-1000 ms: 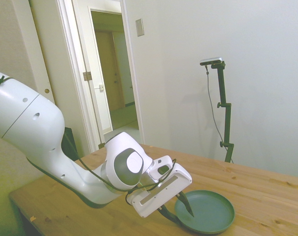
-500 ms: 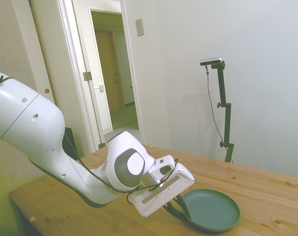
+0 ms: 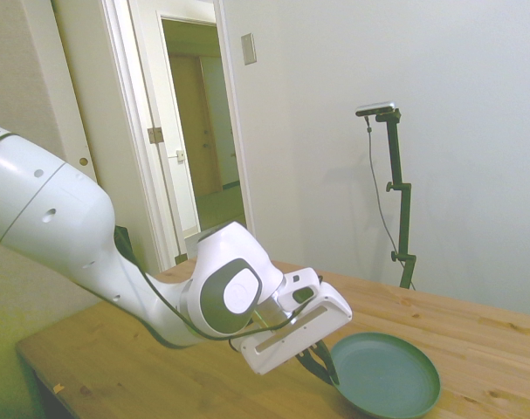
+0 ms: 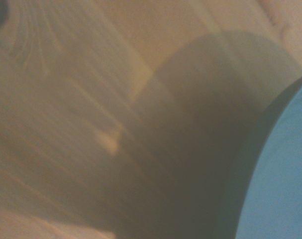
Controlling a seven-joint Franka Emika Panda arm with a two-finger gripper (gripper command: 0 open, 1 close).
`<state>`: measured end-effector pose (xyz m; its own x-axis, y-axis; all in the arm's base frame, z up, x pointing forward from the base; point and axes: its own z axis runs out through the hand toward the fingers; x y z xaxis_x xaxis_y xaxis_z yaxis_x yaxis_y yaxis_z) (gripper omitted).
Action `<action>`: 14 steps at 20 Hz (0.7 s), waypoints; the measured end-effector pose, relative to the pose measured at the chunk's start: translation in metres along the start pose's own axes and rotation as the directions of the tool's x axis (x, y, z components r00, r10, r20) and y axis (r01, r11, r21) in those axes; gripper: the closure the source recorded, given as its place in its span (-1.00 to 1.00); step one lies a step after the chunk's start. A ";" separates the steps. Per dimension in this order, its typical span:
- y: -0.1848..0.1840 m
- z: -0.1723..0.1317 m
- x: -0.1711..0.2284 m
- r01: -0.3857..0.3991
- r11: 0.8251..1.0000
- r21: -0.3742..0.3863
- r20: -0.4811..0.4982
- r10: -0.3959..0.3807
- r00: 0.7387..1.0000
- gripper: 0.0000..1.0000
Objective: Load the plate
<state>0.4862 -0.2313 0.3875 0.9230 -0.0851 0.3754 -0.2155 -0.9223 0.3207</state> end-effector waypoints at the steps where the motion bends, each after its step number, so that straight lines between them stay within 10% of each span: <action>1: 0.004 -0.014 0.006 -0.007 1.000 0.023 0.000 0.007 1.000 1.00; 7: 0.024 -0.104 0.039 -0.047 0.983 0.180 0.034 0.041 0.999 1.00; 14: 0.024 -0.169 0.063 -0.044 0.919 0.393 0.118 -0.003 0.993 1.00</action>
<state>0.4848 -0.1946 0.5659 0.9549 -0.1260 0.2689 -0.1130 -0.9916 -0.0633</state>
